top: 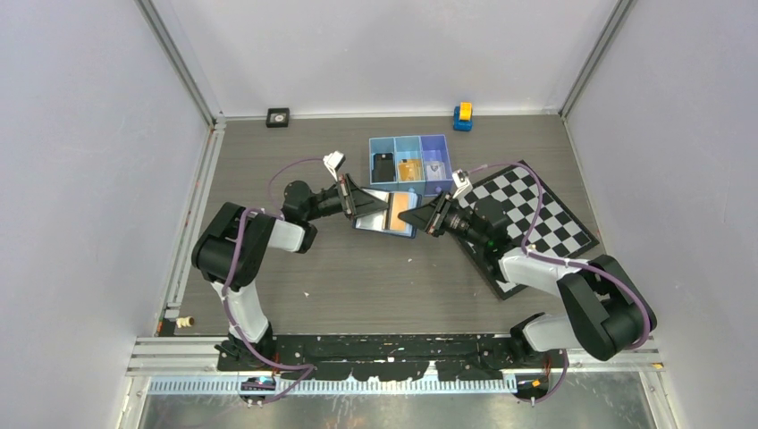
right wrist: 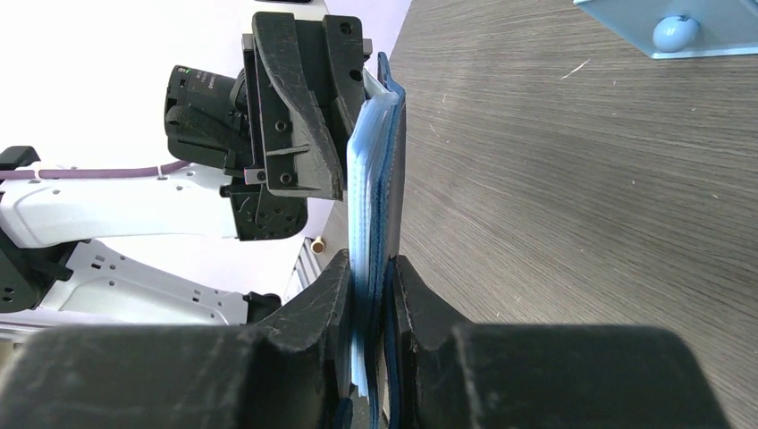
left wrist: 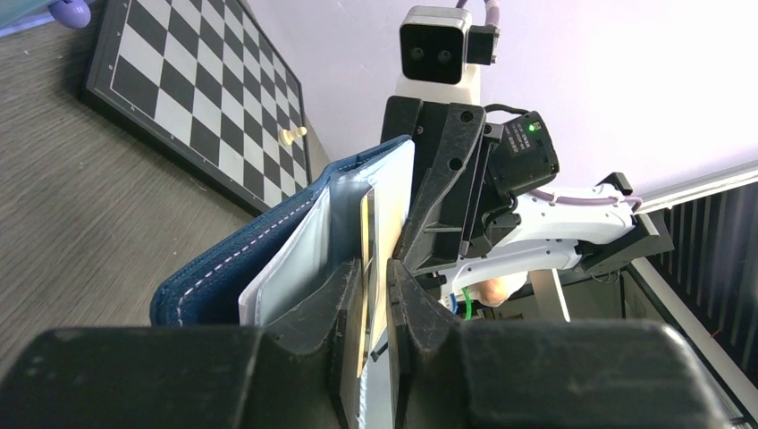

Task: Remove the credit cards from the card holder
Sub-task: Remove the credit card from the card holder, then place the card holder at the center of the board.

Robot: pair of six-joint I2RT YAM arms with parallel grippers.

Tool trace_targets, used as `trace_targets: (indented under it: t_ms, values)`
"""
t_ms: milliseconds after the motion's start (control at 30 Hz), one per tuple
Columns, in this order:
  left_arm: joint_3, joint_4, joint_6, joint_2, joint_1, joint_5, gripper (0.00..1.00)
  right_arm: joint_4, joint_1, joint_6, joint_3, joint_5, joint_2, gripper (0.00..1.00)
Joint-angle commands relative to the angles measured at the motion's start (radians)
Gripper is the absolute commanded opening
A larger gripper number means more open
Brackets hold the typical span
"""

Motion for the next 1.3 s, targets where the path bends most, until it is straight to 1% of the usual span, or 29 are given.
trace_targets:
  t_ms: [0,133,233,267,300,333,367,500,600,700,933,967,1033,1100,1167,1267]
  values:
    - [0.025,0.101,-0.031,0.006,-0.031,0.06,0.18,0.059,0.007,0.013,0.052,-0.036,0.01,0.08]
    - [0.03,0.097,-0.028,0.011,-0.038,0.066,0.19,0.056,0.006,0.018,0.062,-0.043,0.031,0.08]
    - [0.031,0.066,-0.013,0.01,-0.037,0.066,0.17,0.051,0.006,0.017,0.063,-0.04,0.032,0.08]
    - [0.032,0.052,-0.002,0.008,-0.037,0.066,0.15,0.045,0.006,0.016,0.064,-0.038,0.03,0.08]
    - [0.033,0.038,0.007,0.005,-0.037,0.066,0.09,0.042,0.005,0.014,0.065,-0.035,0.028,0.08]
    - [0.032,0.028,0.016,0.001,-0.037,0.065,0.01,0.037,0.005,0.013,0.064,-0.032,0.028,0.08]
    - [0.029,0.009,0.03,-0.006,-0.035,0.06,0.0,0.035,0.005,0.011,0.063,-0.026,0.026,0.08]
    - [-0.009,-0.108,0.115,-0.073,0.0,0.015,0.0,0.001,-0.01,0.008,0.05,0.018,0.005,0.1]
    - [-0.055,-0.15,0.138,-0.11,0.053,-0.028,0.0,-0.043,-0.032,0.007,0.041,0.057,-0.016,0.12]
    - [-0.088,-0.14,0.129,-0.118,0.093,-0.054,0.0,-0.061,-0.048,0.014,0.039,0.069,-0.012,0.15]
    - [-0.133,-0.057,0.073,-0.106,0.15,-0.078,0.0,-0.025,-0.061,0.04,0.044,0.045,0.029,0.18]
    - [-0.139,-0.049,0.07,-0.109,0.157,-0.082,0.0,-0.041,-0.061,0.033,0.049,0.052,0.032,0.19]
    - [-0.155,-0.049,0.079,-0.133,0.171,-0.096,0.0,-0.162,-0.061,0.001,0.082,0.076,0.043,0.19]
    - [-0.166,-0.091,0.112,-0.173,0.177,-0.109,0.0,-0.278,-0.061,-0.038,0.123,0.096,0.072,0.19]
    - [-0.169,-0.192,0.173,-0.224,0.177,-0.124,0.0,-0.348,-0.061,-0.056,0.161,0.096,0.127,0.19]
    - [-0.173,-0.343,0.267,-0.299,0.176,-0.162,0.0,-0.429,-0.056,-0.066,0.237,0.051,0.24,0.19]
